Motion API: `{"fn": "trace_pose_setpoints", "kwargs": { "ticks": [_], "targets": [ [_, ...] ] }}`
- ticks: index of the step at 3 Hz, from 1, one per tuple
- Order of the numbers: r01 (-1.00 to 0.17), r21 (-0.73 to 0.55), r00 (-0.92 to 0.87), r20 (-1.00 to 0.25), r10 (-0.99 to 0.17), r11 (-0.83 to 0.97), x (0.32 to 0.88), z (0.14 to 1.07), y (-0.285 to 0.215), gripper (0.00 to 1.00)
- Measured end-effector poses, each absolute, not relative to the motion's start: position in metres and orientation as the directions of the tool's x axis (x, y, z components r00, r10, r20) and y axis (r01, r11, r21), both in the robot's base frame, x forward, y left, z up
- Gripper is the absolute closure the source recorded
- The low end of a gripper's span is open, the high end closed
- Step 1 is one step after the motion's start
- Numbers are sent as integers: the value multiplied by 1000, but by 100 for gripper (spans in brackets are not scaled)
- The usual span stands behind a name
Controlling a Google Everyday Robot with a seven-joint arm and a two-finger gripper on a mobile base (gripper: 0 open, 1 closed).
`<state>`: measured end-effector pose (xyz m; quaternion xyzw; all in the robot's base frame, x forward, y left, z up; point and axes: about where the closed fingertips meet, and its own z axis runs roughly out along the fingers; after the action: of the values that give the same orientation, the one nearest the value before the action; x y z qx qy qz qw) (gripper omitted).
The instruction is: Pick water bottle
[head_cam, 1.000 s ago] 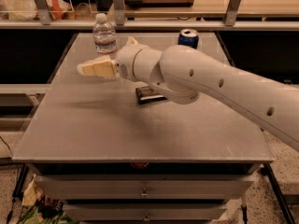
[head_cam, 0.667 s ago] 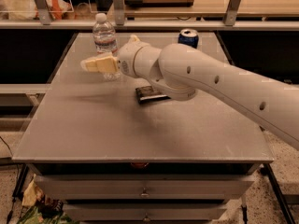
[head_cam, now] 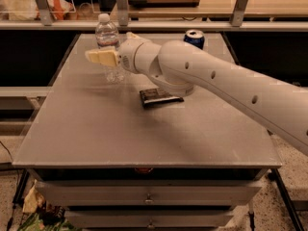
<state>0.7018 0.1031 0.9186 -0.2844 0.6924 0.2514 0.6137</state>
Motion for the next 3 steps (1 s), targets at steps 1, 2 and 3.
{"fn": "trace_pose_setpoints", "kwargs": {
  "ticks": [1, 2, 3],
  "targets": [
    [-707, 0, -78, -994, -78, 708, 708, 921, 107, 41],
    [-708, 17, -55, -998, -32, 706, 715, 934, 105, 64],
    [-729, 19, -12, -1000, 14, 685, 719, 970, 114, 88]
  ]
}}
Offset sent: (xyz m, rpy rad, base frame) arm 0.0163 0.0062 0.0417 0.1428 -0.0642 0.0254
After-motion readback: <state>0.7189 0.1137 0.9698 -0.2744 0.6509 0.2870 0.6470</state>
